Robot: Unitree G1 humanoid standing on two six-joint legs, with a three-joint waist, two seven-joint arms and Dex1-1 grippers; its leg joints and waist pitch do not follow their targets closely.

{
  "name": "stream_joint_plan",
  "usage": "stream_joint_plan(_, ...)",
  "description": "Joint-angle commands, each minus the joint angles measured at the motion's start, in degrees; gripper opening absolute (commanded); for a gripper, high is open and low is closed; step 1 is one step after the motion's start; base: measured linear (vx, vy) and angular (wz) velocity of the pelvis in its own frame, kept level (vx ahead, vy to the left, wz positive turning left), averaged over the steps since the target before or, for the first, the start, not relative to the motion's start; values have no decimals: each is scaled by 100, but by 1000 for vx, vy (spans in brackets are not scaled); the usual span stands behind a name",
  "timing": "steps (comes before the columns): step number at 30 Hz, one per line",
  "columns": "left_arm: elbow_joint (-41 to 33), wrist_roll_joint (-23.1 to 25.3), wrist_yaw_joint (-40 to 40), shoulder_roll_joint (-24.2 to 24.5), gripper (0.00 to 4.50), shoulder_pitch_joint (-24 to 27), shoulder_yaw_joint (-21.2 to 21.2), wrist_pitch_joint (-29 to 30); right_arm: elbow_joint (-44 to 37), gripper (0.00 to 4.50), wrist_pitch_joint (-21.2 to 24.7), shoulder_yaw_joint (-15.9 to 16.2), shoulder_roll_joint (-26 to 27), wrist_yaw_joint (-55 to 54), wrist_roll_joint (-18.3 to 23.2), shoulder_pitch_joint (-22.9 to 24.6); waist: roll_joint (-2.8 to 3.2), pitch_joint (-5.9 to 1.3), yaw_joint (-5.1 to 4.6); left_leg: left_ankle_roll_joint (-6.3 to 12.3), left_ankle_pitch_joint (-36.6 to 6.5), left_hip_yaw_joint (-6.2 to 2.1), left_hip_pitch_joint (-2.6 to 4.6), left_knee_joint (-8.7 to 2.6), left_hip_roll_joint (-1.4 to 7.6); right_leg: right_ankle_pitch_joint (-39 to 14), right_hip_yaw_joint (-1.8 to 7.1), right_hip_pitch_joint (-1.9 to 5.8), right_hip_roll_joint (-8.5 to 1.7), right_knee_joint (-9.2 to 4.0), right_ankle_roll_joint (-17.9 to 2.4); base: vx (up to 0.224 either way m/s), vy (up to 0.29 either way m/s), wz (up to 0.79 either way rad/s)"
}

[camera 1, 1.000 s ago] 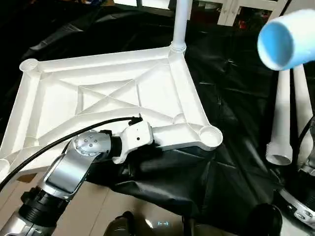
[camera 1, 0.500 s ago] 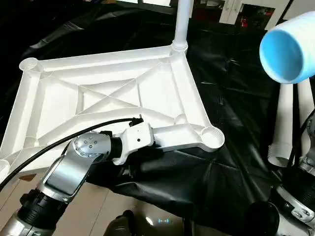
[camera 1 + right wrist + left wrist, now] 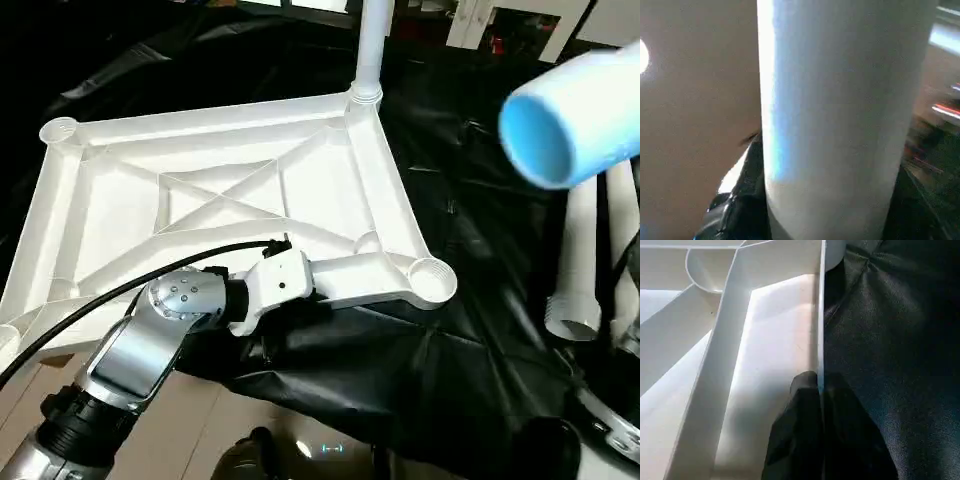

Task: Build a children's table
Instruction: Insert table leg to table base

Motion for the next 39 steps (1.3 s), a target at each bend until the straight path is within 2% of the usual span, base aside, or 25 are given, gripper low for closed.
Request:
stream_joint_plan(1, 394, -13, 113, -40, 0, 238, -157, 87, 87, 180, 54, 232, -196, -355, -612, 172, -136, -270, 1, 143, -736, -8, 22, -305, 31, -1401, 97, 333, -63, -388, -685, 0, 0, 0)
stream_joint_plan(2, 394, -13, 113, -41, 0, 237, -156, 86, 89, 180, 56, 236, -201, -359, -630, 176, -143, -271, 7, 135, -765, -2, 23, -301, 30, -1453, 98, 323, -61, -396, -660, 0, 0, 0)
stream_joint_plan(3, 396, -9, 126, -53, 0, 237, -159, 75, 95, 180, 138, 365, -312, -294, -1223, 244, -147, -272, 13, 121, -798, -5, 7, -304, 27, -1544, 96, 329, -61, -400, -633, 0, 0, 0)
stream_joint_plan(5, 370, -12, 157, -100, 0, 270, -178, 43, -194, 180, 274, 1038, -715, 360, -2832, 449, -164, -297, 26, 82, -757, -10, -9, -295, 26, -1536, 86, 353, -59, -392, -613, 0, 0, 0)
stream_joint_plan(6, 359, -13, 160, -108, 0, 281, -185, 37, -273, 180, 292, 1197, -812, 506, -3094, 499, -170, -291, 33, 88, -734, -13, -17, -298, 28, -1502, 97, 369, -74, -394, -595, 0, 0, 0)
stream_joint_plan(7, 343, -10, 189, -134, 0, 306, -189, 5, -442, 180, 293, 1581, -1049, 808, -3626, 619, -166, -305, 31, 108, -738, -22, -19, -293, 34, -1494, 93, 371, -77, -380, -608, 0, 0, 0)
stream_joint_plan(8, 346, 4, 225, -156, 0, 312, -185, -49, -487, 180, 99, 1911, -1303, 1027, -4090, 730, -163, -303, 40, 160, -740, -9, 11, -282, 47, -1433, 102, 354, -74, -390, -610, 0, 0, 0)
stream_joint_plan(9, 349, 9, 236, -163, 0, 313, -183, -67, -497, 180, 34, 2010, -1380, 1091, -4232, 765, -162, -314, 43, 189, -735, -18, 1, -279, 60, -1384, 98, 360, -85, -373, -631, 0, 0, 0)
stream_joint_plan(10, 368, 30, 309, -211, 0, 318, -166, -184, -477, 179, -349, 2493, -1786, 1328, -4796, 936, -174, -311, 51, 259, -672, -12, 9, -271, 64, -1245, 108, 372, -86, -370, -695, 0, 0, 0)
stream_joint_plan(11, 376, 24, 349, -253, 0, 317, -146, -265, -437, 179, -709, 2807, -2044, 1473, -5209, 1022, -162, -325, 63, 283, -669, -13, 19, -267, 82, -1216, 107, 368, -105, -366, -731, 0, 0, 0)
stream_joint_plan(12, 373, 7, 384, -298, 0, 316, -122, -316, -392, 179, -1018, 3063, -2212, 1650, -5620, 1092, -187, -340, 69, 316, -626, -1, 27, -248, 76, -1101, 109, 387, -93, -359, -791, 0, 0, 0)
stream_joint_plan(13, 373, 7, 384, -298, 0, 316, -122, -316, -392, 179, -1018, 3063, -2212, 1650, -5620, 1092, -188, -342, 80, 349, -602, -3, 20, -244, 83, -1055, 111, 386, -107, -349, -815, 0, 0, 0)
stream_joint_plan(14, 364, -12, 420, -345, 0, 311, -95, -357, -367, 179, -1205, 3189, -2258, 1813, -5857, 1155, -203, -347, 81, 452, -593, 3, 8, -234, 71, -996, 118, 396, -108, -339, -864, 0, 0, 0)
stream_joint_plan(15, 352, -28, 432, -371, 0, 305, -79, -371, -359, 179, -1333, 3214, -2217, 1966, -6049, 1191, -202, -345, 80, 504, -592, 6, 6, -231, 72, -983, 119, 394, -109, -336, -883, 0, 0, 0)
stream_joint_plan(16, 336, -33, 438, -383, 0, 303, -70, -384, -351, 179, -1473, 3230, -2180, 2099, -6247, 1236, -200, -352, 84, 635, -573, 1, 9, -224, 85, -919, 119, 398, -111, -320, -962, 0, 0, 0)
stream_joint_plan(17, 330, -28, 438, -387, 0, 306, -64, -416, -338, 179, -1705, 3250, -2147, 2248, -6549, 1280, -203, -351, 83, 664, -582, 2, 6, -220, 87, -911, 118, 396, -112, -322, -978, 0, 0, 0)
stream_joint_plan(19, 327, -23, 434, -382, 0, 314, -58, -455, -320, 179, -1931, 3278, -2124, 2389, -6842, 1323, -198, -362, 86, 725, -540, -2, 20, -213, 96, -839, 117, 401, -107, -307, -1043, 0, 0, 0)
stream_joint_plan(21, 330, -28, 424, -372, 0, 329, -50, -519, -269, 179, -2200, 3319, -2131, 2559, -7031, 1402, -154, -372, 93, 811, -442, -7, 32, -196, 104, -611, 113, 407, -105, -276, -1165, 0, 0, 0)
stream_joint_plan(24, 331, -35, 409, -367, 0, 352, -48, -568, -220, 179, -2449, 3460, -2251, 2731, -7113, 1554, -143, -371, 95, 883, -447, -4, 41, -183, 108, -512, 115, 418, -104, -263, -1288, 0, 0, 0)
stream_joint_plan(30, 343, -26, 344, -336, 0, 390, -54, -630, -124, 179, -2740, 3540, -2148, 3186, -7523, 1793, -128, -366, 82, 861, -648, -15, 35, -181, 111, -719, 113, 429, -110, -277, -1331, 0, 0, 0)
stream_joint_plan(33, 354, -36, 323, -337, 0, 379, -59, -630, -70, 179, -2815, 3572, -2168, 3270, -7570, 1826, -124, -367, 65, 874, -614, -21, 48, -178, 120, -648, 113, 430, -106, -265, -1391, 0, 0, 0)
stream_joint_plan(35, 401, -30, 316, -342, 0, 355, -71, -653, 42, 179, -3038, 3676, -2235, 3389, -7754, 1865, -129, -373, 56, 904, -583, -17, 51, -167, 122, -564, 113, 431, -104, -255, -1422, 0, 0, 0)
stream_joint_plan(39, 424, -27, 311, -344, 0, 347, -76, -663, 135, 179, -3166, 3668, -2152, 3441, -7852, 1863, -136, -377, 48, 974, -534, -17, 49, -156, 119, -491, 114, 440, -110, -243, -1474, 0, 0, 0)
